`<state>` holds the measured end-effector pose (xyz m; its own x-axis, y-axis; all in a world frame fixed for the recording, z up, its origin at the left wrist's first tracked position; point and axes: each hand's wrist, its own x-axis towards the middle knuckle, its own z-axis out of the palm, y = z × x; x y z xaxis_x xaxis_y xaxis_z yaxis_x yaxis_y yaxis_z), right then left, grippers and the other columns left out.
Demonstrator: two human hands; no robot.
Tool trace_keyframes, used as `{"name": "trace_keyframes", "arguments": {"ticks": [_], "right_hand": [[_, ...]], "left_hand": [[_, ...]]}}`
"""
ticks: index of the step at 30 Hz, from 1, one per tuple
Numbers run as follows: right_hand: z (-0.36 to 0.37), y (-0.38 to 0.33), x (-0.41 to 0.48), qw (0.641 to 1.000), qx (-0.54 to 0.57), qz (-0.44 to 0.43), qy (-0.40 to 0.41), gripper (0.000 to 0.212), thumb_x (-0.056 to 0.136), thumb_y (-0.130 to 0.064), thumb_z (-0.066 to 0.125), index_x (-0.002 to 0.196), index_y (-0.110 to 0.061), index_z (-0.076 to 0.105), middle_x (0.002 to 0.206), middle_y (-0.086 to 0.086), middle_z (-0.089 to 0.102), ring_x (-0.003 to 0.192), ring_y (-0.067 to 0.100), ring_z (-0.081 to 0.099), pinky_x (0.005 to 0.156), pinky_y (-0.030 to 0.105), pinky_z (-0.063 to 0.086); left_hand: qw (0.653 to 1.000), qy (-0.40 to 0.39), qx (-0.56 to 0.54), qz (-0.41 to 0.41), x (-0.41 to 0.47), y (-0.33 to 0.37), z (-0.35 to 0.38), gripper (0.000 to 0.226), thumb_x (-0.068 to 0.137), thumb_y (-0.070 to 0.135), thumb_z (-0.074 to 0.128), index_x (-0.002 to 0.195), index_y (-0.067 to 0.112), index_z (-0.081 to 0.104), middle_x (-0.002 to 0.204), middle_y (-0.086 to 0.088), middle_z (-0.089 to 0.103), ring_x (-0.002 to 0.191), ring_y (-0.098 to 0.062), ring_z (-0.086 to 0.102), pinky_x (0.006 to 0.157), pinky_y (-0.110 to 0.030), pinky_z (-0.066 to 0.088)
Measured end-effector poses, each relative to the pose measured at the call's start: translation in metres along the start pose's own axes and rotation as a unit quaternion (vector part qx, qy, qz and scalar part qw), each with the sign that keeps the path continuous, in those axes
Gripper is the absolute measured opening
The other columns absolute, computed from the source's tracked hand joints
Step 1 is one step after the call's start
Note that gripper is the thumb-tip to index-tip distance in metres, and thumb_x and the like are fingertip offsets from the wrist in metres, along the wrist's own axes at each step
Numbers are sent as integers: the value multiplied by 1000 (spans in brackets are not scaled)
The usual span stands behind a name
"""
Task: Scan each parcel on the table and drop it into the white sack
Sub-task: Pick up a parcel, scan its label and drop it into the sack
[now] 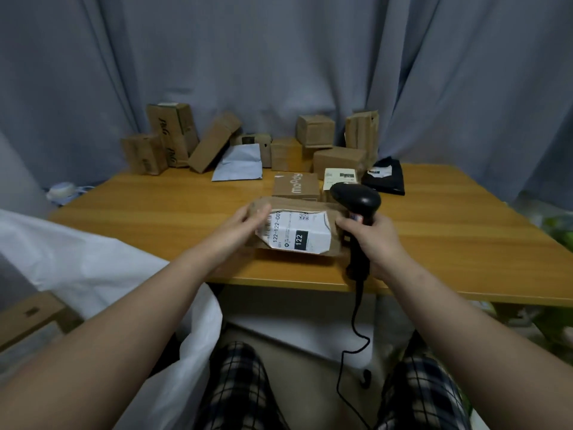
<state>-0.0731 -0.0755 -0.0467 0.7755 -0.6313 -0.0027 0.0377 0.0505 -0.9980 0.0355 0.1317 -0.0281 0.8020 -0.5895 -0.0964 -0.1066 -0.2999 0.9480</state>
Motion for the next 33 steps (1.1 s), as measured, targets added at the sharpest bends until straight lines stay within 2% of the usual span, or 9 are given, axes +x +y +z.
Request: {"name": "trace_keyframes", "arguments": {"ticks": [3,7,11,15,19,22,26,29,33], "right_hand": [[9,3,-10,1000,19,0,-5,18,86,-10,70,101,-14,62,100,12,70,93,29,69,79,42,59],[17,5,-13,991,115,68,-31,17,89,-9,66,105,-11,59,90,14,72,73,24,72,63,31,61],[27,8,-6,983,106,138,-61,25,89,-8,65,113,-8,55,88,17,71,63,24,72,58,31,61],[40,27,-6,984,59,157,-56,22,90,-9,63,110,-5,54,85,16,67,58,22,67,57,31,60],[34,34,-5,996,45,70,43,14,88,-18,66,95,-8,59,64,7,54,47,18,51,52,31,50],[25,26,-13,998,43,-28,34,10,87,-13,66,88,-6,59,62,6,51,50,17,50,45,25,45],[13,24,-28,988,-21,-150,-31,12,83,-4,70,82,2,59,60,7,53,46,9,51,45,20,43],[7,36,-34,979,-75,-189,-29,43,71,-25,73,77,14,55,61,19,52,50,16,52,50,28,43],[7,56,-35,967,-154,-201,-4,24,75,-16,73,63,-8,54,57,6,52,62,22,53,58,39,46]], "left_hand": [[995,61,-29,74,0,-1,3,79,82,30,73,146,30,26,117,9,61,97,-4,61,84,-27,53],[952,203,37,228,4,21,-6,52,81,19,76,120,25,43,105,17,57,93,7,58,76,-13,50],[913,200,143,324,7,47,-16,32,85,20,72,115,20,59,102,7,62,83,0,58,68,-10,45],[901,160,280,291,20,48,-18,38,88,25,68,124,15,63,111,3,61,98,-12,55,80,-19,41],[902,108,303,287,30,34,-7,36,89,20,66,123,10,64,117,-3,58,106,-9,49,94,-17,37],[900,130,298,290,38,32,0,34,90,18,66,123,9,65,119,-7,60,111,-16,53,99,-26,39],[896,138,327,267,46,38,-5,32,90,21,65,121,13,65,116,-4,66,107,-18,57,91,-24,41],[895,113,359,242,48,44,-11,33,92,21,62,125,14,62,114,-2,64,96,-10,53,80,-17,35],[891,90,382,230,48,52,-16,34,94,19,61,128,14,61,116,-6,65,92,-9,52,83,-20,38]]}}
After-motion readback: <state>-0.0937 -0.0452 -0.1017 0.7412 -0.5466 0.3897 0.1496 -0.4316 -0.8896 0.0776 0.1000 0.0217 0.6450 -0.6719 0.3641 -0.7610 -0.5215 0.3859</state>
